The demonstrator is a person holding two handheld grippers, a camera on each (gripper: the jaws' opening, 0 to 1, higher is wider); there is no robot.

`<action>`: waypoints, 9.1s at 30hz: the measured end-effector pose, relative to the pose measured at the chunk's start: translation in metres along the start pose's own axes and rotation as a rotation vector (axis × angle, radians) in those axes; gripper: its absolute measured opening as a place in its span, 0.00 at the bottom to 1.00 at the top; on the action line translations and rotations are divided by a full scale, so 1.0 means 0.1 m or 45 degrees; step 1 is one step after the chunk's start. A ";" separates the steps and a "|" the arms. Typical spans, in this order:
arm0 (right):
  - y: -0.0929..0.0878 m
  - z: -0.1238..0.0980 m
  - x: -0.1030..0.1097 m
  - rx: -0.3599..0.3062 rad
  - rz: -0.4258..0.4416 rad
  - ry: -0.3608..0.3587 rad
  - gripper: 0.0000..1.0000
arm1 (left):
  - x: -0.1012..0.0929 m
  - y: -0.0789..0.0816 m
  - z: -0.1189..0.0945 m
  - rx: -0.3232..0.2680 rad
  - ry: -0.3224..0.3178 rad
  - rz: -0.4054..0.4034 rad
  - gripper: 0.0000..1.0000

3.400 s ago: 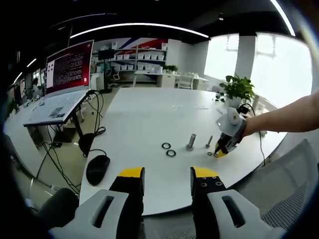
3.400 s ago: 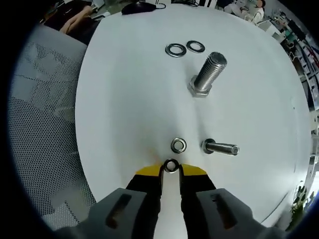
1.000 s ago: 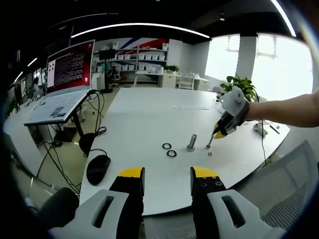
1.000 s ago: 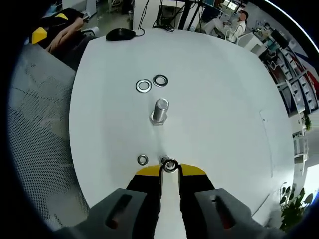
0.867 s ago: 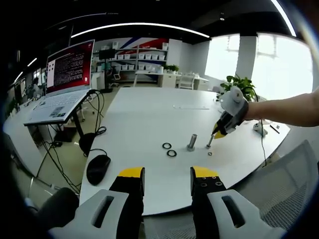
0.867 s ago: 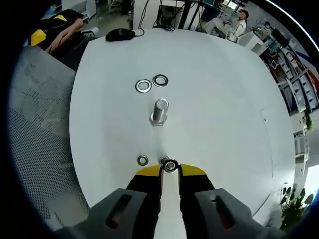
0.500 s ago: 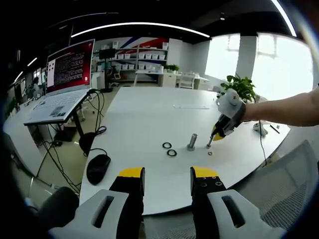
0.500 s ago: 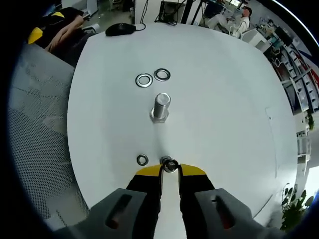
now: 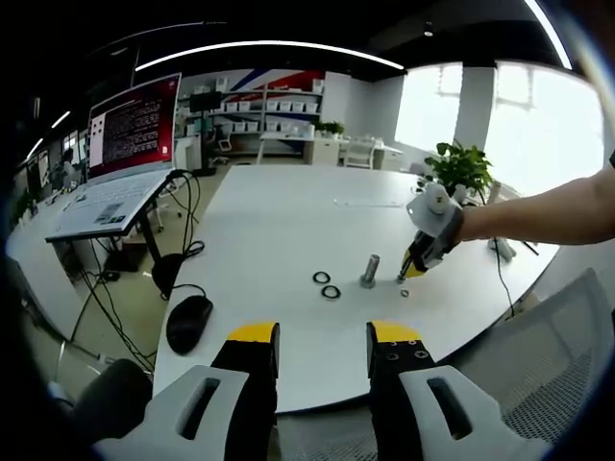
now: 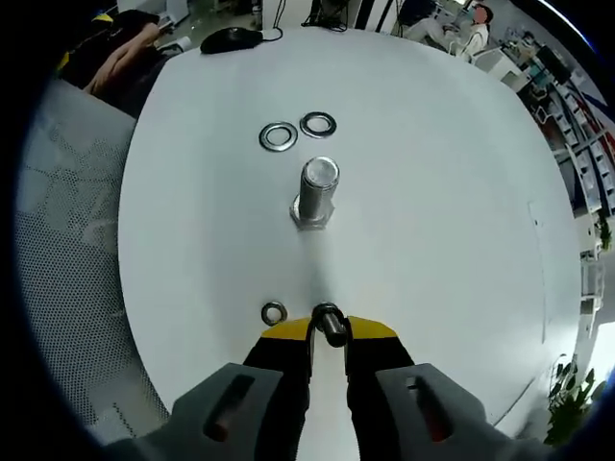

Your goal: Place the washer onto the threaded stud by aligning its center hole with the stud, sliding it down to the base, and recovering from edge contact or off-axis alignment until the washer reaches the visible bottom stop.

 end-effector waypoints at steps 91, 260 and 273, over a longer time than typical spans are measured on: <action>-0.19 -0.05 0.31 -0.165 0.200 0.111 0.15 | -0.01 0.00 0.00 -0.004 -0.003 0.002 0.34; 0.45 -0.12 0.20 -0.449 0.216 0.134 0.15 | -0.01 0.00 0.00 0.002 0.003 0.004 0.34; 0.29 -0.29 0.54 -0.432 0.169 0.117 0.18 | -0.01 0.00 0.00 -0.008 -0.005 0.008 0.34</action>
Point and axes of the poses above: the point that each gripper's makers call its tool centre point, and the gripper's own axes: z roughly forward along the fingers, x roughly to its left, y roughly out of its top, the point moved 9 cm from there along -z, roughly backward along the fingers, and after that the axes turned 9 degrees about x, right-handed, at the moved point
